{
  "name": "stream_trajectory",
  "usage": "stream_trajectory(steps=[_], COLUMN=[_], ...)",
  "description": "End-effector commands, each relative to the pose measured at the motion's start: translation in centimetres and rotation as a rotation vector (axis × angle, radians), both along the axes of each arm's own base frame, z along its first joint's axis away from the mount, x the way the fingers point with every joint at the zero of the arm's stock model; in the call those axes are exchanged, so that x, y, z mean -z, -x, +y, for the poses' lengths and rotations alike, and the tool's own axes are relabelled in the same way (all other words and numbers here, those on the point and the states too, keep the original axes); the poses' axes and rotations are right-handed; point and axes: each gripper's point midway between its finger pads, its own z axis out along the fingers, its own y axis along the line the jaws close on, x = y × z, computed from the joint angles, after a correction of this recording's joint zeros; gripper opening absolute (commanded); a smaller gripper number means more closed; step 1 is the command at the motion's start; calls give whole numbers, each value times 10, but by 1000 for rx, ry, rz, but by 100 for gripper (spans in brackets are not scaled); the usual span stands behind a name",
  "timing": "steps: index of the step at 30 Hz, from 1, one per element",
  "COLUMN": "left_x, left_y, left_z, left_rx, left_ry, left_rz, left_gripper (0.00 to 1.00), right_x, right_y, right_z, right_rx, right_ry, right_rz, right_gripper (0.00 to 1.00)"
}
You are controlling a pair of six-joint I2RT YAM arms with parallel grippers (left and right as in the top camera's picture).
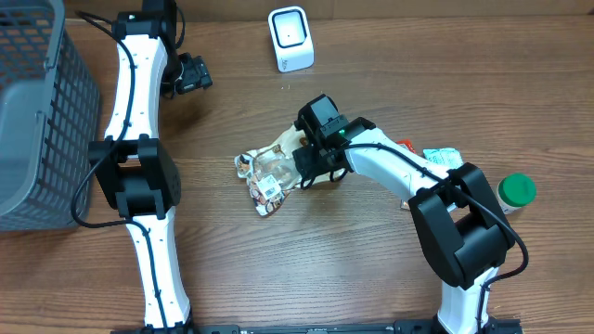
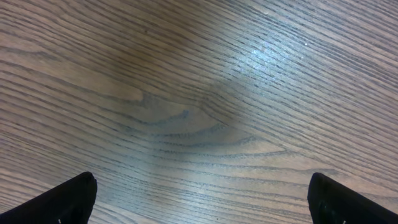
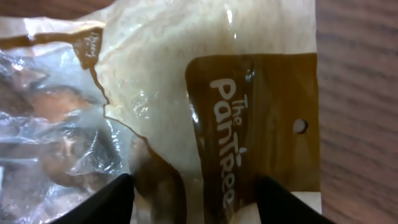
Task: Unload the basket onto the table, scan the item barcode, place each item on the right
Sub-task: 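Lift the snack bag with the right gripper toward the white scanner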
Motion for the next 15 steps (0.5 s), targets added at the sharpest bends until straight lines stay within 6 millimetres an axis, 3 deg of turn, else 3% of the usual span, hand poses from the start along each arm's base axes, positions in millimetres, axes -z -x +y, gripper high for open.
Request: stream_trajectory(steps=[1,6,9,15], left_x=[4,4,4,4], left_y=[-1,-1,-1,-1], left_z=[1,1,1,1], left_rx=[8,8,8,8], left_ry=[-14,-14,-14,-14], left_rz=[6,6,6,6], left_gripper=[100,100,100,100], right_x=[0,-14,-26,-35], right_y=[0,8,9,3], right_z=[-17,-37,-39,-35], right_rx=[101,249,271,269], right_ry=[81,154,159,134], right_rz=[12,52,53,20], right_gripper=[61,60,61,75])
